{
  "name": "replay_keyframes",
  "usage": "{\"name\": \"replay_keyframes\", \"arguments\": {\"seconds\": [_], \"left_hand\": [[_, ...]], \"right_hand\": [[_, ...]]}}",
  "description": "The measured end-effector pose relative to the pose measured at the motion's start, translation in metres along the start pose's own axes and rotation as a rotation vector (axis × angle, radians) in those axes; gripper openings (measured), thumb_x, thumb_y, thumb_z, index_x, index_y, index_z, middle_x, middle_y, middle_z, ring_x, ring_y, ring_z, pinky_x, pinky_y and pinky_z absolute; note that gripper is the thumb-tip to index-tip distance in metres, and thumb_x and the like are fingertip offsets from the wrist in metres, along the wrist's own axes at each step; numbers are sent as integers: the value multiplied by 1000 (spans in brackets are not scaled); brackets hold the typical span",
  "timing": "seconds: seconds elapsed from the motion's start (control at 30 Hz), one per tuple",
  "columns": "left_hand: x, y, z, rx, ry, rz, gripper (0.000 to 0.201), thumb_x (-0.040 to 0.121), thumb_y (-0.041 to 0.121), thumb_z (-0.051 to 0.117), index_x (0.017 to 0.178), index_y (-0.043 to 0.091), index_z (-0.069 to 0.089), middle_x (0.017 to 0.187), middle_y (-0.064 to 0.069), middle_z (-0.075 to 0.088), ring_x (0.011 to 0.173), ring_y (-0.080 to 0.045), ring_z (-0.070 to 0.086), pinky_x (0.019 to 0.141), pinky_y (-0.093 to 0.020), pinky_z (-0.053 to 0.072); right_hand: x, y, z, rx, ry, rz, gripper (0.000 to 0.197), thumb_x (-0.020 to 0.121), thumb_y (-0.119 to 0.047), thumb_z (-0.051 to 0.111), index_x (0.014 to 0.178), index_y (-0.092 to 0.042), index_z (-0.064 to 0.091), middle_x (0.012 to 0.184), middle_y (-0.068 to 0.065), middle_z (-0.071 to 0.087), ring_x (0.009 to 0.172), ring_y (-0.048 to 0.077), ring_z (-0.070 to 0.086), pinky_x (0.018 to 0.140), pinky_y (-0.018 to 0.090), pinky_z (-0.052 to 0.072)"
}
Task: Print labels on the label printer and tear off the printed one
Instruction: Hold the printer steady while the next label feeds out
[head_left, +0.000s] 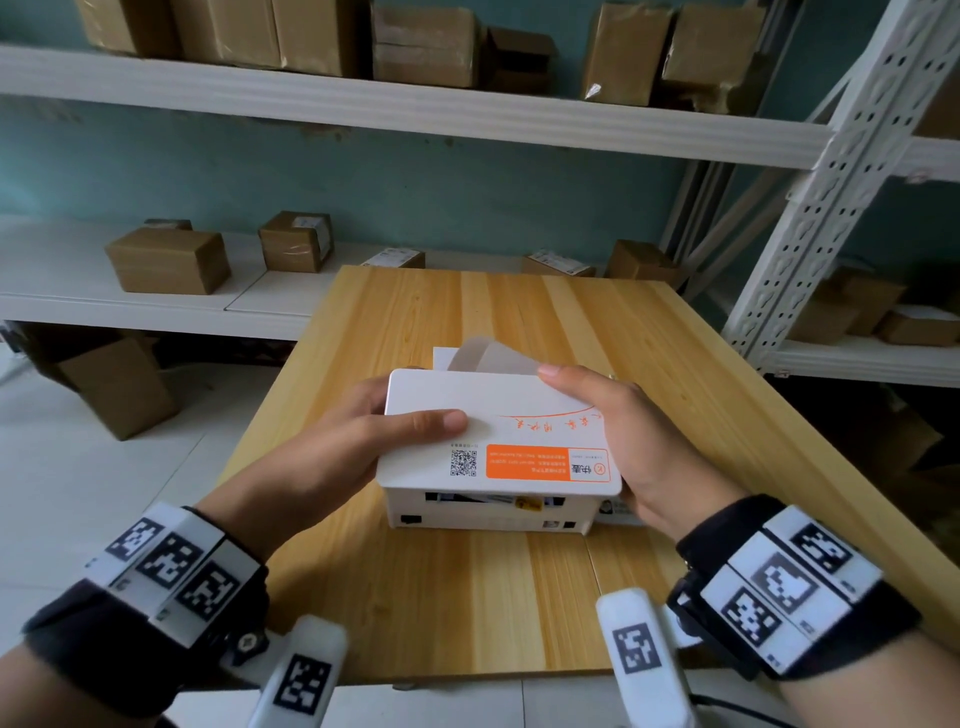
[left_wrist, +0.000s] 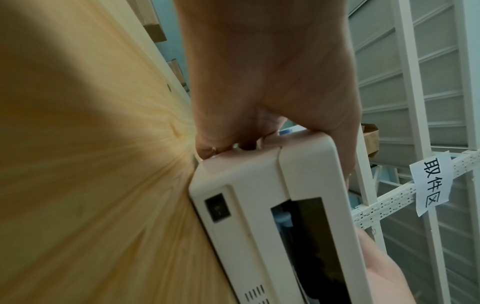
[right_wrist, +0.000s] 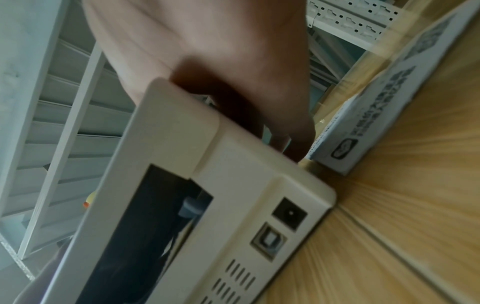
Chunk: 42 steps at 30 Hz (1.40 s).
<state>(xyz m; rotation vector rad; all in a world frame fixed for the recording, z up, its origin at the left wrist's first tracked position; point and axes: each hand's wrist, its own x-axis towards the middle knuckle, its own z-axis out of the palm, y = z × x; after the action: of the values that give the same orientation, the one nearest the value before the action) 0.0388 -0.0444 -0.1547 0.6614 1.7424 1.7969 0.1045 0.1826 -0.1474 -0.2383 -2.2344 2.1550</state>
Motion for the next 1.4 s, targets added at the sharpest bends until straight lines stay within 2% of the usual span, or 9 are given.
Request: {"name": "replay_keyframes", "arguments": {"seconds": [0.13,0.3,0.53,0.7,0.83,1.0,1.13,1.33,1.4], "left_hand": [[0,1,2,7,15,7,32,88,20,71,118,9,65,114,-12,79,99,-27,77,80,-29,61],[2,-1,1,26,17,6,48,84,25,70,126,8,56,117,-12,77,106,-30,74,85,-34,60],[1,-2,0,51,11,-2,57,82,28,71,135,22,52,122,-8,76,110,-30,73,94,-41,57],[0,0,4,-3,0,21,45,83,21,68,126,12,57,117,-11,77,104,-27,75,85,-32,62],[0,0,3,-8,2,6,41,83,23,69,120,13,56,118,-13,76,106,-30,74,84,-32,61],[-1,1,3,-22,2,25,35,81,16,69,114,5,67,112,-15,79,94,-25,78,77,-27,62],[2,1,1,3,28,38,42,78,14,72,116,-3,67,110,-18,79,92,-28,78,73,-27,62],[1,0,1,-106,8,7,26,79,10,70,103,1,76,109,-21,78,90,-28,79,71,-27,62],[2,-1,1,-101,6,2,29,80,12,70,106,0,75,110,-21,78,93,-29,78,74,-28,63]], "right_hand": [[0,-2,0,12,-35,9,30,93,-42,59,90,-18,78,99,17,78,85,34,73,73,34,53],[1,-3,0,32,-60,1,30,93,-41,58,82,-22,79,94,15,77,80,29,72,70,32,52],[0,-2,-1,75,-102,-7,32,94,-39,56,81,-24,81,92,12,78,77,24,73,72,31,52],[0,-3,-1,74,-105,-4,33,94,-39,55,81,-25,81,93,12,78,77,24,74,71,29,53],[0,-2,-2,72,-95,-5,30,94,-40,57,86,-22,81,98,15,77,82,29,73,74,33,52],[0,-3,-1,70,-96,-7,32,94,-37,56,78,-23,80,89,11,78,74,24,73,69,29,52],[-2,-4,-2,78,-101,-2,29,94,-36,56,86,-19,78,89,12,77,72,24,74,65,28,53],[-2,-3,-1,124,-101,1,30,95,-35,53,88,-17,76,89,12,78,75,24,75,64,26,57],[-3,-3,-1,134,-99,-3,31,96,-34,53,86,-17,77,89,12,78,75,24,75,64,27,58]]}}
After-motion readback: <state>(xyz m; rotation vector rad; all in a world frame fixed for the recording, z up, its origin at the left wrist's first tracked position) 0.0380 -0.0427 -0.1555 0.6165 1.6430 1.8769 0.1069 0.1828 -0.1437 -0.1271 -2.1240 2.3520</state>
